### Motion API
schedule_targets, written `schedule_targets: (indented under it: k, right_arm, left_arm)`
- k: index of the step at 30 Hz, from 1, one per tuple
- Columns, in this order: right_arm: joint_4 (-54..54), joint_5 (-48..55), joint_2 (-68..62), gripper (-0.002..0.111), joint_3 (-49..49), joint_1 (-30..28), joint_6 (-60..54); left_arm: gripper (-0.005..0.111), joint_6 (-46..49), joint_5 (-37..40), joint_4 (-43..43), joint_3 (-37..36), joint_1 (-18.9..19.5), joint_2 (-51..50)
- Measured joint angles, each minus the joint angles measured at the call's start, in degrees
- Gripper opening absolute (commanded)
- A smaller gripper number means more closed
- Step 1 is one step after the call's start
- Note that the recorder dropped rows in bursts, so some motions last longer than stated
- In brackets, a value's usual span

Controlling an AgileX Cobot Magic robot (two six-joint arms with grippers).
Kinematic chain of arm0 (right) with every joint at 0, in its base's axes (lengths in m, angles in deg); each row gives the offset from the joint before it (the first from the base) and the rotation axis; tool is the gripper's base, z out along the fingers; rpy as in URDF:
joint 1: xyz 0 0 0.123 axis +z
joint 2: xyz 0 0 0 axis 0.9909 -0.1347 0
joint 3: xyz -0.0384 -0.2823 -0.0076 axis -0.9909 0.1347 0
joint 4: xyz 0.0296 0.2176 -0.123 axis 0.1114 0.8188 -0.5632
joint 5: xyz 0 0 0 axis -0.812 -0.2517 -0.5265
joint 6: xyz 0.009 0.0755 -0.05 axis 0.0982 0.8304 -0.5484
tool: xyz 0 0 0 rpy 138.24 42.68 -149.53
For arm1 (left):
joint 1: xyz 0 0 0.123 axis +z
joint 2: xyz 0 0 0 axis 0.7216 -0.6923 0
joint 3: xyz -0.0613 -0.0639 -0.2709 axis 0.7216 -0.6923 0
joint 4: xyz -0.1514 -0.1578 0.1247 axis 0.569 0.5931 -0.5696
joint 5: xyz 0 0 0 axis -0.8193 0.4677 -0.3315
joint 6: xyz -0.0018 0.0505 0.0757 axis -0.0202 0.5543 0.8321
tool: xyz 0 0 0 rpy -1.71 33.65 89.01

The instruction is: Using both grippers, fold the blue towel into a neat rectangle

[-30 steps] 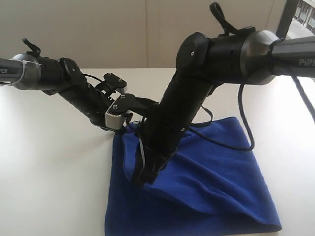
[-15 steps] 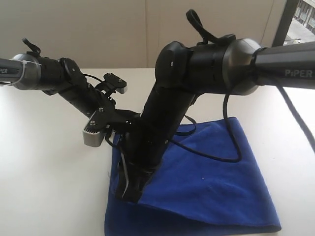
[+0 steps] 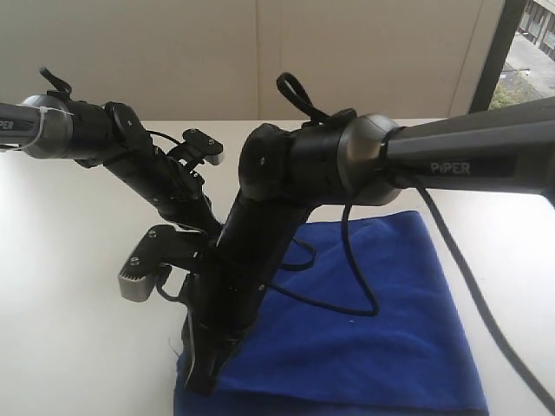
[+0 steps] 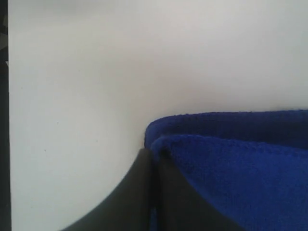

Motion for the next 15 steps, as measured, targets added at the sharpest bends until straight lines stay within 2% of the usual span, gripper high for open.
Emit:
schedule_targets:
  k: [15]
  right_arm:
    - [1.6, -5.48, -3.4, 0.0, 0.0, 2.81, 0.0]
  left_arm:
    - [0.0, 0.0, 0.0, 0.0, 0.0, 0.0, 0.0]
